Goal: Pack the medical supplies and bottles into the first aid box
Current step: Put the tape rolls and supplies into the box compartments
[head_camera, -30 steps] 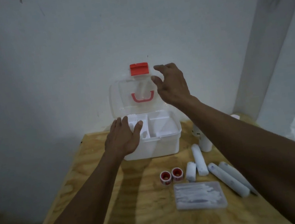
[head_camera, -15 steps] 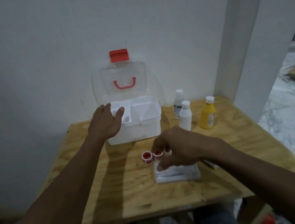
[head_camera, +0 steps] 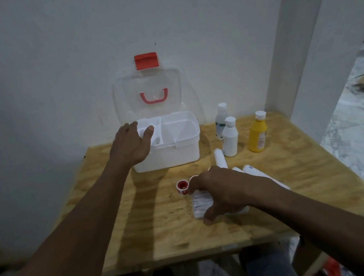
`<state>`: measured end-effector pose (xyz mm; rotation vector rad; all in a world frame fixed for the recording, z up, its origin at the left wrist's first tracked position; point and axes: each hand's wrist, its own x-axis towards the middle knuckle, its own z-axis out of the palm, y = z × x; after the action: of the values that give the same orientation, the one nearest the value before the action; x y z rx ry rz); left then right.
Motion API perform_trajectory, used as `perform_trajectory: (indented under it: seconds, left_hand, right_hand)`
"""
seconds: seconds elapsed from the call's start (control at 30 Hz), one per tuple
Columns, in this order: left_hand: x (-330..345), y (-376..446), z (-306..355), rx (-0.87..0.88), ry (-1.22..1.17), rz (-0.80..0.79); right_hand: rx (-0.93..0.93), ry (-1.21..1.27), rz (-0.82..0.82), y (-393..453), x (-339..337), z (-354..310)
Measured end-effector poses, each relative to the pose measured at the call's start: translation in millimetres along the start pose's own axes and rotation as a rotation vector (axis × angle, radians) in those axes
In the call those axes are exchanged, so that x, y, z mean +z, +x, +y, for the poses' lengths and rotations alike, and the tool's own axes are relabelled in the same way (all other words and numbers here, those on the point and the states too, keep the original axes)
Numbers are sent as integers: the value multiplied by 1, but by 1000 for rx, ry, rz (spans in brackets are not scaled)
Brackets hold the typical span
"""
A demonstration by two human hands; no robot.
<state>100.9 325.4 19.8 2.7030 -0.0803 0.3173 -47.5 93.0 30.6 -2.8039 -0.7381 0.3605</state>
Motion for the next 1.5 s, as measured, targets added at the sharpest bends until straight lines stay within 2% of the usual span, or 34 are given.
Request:
perform_trajectory:
  seconds: [0.13, 0.3, 0.53, 0.63, 0.83, 1.07, 1.5]
  left_hand:
    - [0, -1, 0, -2, -4, 5]
    - [1, -2, 1, -13, -8, 10]
    - [2, -4, 0, -6, -14, 10]
    - [1, -5, 2, -21, -16, 8]
    - [1, -6, 4, -31, 0, 4]
    - [-4, -8, 3, -10, 21, -49]
    - [-3, -7, 4, -13, 100, -43]
  right_hand:
    - [-11, 20, 49, -1, 1, -1]
    - [-20, 221, 195, -1, -22, -9]
    - [113, 352, 682, 45, -98, -23]
    - [218, 384, 807, 87, -120, -16]
    - [345, 320, 706, 141, -107, -2]
    - [438, 233, 579, 168, -76, 11]
    - [478, 122, 371, 189, -47, 20]
